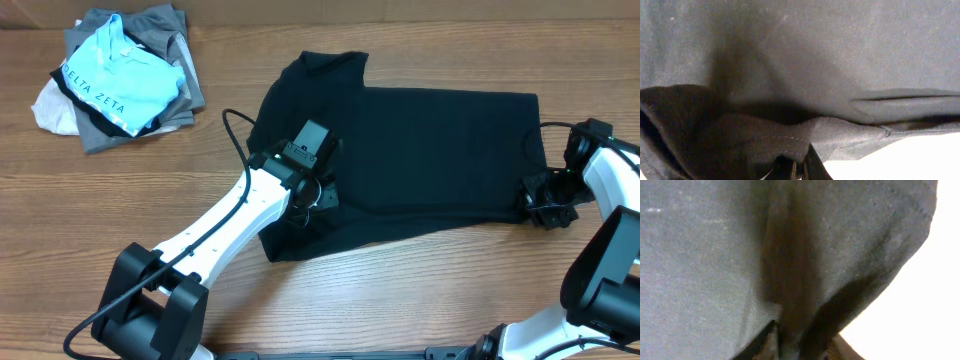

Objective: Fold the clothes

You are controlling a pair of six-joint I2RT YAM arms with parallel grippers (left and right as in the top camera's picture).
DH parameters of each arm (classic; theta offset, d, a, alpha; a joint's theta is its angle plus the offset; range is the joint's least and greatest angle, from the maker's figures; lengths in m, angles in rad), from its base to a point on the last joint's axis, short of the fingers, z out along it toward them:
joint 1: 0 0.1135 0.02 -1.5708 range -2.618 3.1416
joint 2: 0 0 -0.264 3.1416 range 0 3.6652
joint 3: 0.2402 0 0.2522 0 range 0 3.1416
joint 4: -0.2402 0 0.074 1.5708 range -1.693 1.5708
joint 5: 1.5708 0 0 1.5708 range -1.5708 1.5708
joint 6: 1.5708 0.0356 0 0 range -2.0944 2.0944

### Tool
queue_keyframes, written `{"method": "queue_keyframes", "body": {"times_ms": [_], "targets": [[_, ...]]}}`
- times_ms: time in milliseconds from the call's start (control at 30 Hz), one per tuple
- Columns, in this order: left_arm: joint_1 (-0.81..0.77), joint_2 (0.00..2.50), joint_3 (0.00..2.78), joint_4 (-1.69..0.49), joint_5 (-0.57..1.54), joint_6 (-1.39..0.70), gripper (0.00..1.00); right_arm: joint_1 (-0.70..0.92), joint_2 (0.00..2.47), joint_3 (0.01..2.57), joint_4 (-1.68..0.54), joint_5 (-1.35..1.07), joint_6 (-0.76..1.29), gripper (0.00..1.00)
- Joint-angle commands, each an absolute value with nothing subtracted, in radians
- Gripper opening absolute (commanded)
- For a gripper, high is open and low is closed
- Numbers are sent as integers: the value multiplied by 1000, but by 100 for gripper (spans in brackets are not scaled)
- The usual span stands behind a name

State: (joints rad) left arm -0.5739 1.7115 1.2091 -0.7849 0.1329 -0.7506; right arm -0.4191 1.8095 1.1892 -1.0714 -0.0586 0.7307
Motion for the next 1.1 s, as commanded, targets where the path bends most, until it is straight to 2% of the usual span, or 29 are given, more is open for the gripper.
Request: {"method": "queue_keyframes", "body": {"times_ms": [0, 100, 133, 600, 867, 1067], "targets": [[-570, 1705, 1262, -789, 112, -673, 4, -423, 1808, 1211, -1055, -38, 736, 19], [-570, 1705, 1312, -803, 94, -647, 4, -423, 1808, 1211, -1034, -39, 738, 4], [-570, 1705, 1326, -810, 77, -646, 4, -423, 1808, 1211, -1027, -39, 738, 4], [-569, 1706, 1388, -756, -97, -596, 4, -413, 1808, 1211, -792, -201, 733, 4], [-566, 1720, 1388, -696, -244, -545, 6, -351, 1808, 1211, -677, -203, 734, 4], [-535, 1755, 1388, -645, -268, -516, 8, -332, 1809, 1211, -655, -199, 734, 5]]}}
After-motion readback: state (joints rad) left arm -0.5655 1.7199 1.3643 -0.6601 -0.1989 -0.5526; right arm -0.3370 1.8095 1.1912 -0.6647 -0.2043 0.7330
